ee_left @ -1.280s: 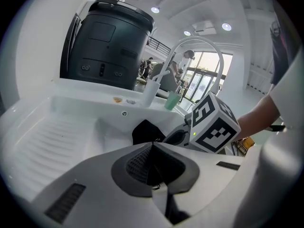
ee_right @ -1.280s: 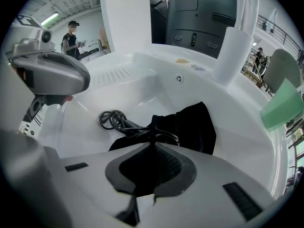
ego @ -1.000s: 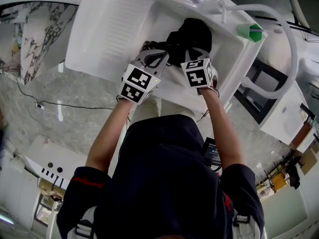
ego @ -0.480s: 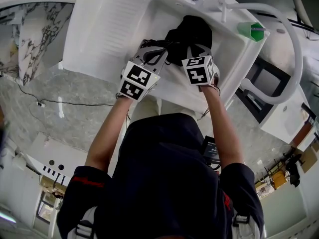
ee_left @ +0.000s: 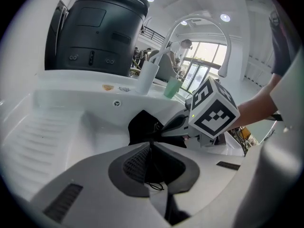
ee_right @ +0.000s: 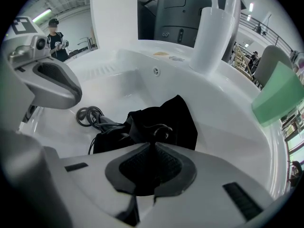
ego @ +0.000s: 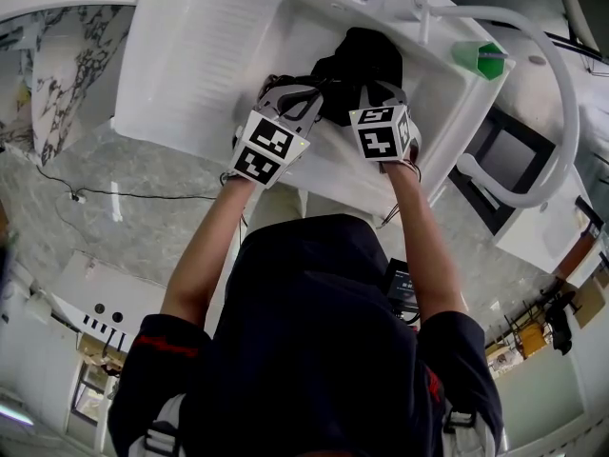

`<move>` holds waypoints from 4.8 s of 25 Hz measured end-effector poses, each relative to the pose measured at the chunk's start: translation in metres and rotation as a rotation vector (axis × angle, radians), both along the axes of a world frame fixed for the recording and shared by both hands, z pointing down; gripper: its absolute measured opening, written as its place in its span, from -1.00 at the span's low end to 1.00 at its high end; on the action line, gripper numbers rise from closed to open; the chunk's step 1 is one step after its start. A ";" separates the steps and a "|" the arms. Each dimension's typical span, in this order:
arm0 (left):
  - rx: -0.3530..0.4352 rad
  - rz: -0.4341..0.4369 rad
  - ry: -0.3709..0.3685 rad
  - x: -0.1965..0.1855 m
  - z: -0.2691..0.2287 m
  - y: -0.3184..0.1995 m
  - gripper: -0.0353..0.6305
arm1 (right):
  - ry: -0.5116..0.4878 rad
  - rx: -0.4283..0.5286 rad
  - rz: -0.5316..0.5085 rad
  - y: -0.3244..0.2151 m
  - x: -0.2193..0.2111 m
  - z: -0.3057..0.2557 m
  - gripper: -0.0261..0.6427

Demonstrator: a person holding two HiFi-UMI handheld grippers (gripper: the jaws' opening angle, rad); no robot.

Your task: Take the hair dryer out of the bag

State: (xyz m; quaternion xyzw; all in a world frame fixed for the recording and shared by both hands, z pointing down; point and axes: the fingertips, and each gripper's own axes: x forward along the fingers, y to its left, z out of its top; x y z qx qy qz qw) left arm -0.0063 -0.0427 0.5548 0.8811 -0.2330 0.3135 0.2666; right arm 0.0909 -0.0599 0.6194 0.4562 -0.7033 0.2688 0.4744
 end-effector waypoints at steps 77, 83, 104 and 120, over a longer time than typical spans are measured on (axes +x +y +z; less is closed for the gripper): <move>0.028 0.626 -0.689 0.007 0.138 0.005 -0.23 | -0.031 0.018 0.097 -0.004 0.022 0.007 -0.78; 0.025 0.617 -0.679 0.007 0.138 0.005 -0.23 | -0.031 0.017 0.096 -0.005 0.022 0.008 -0.78; -0.165 0.545 -0.597 -0.001 0.119 0.012 -0.24 | -0.034 0.071 0.076 -0.010 0.020 -0.010 -0.78; -0.210 0.548 -0.550 -0.006 0.092 0.021 -0.24 | -0.007 0.131 0.086 -0.017 0.027 -0.021 -0.78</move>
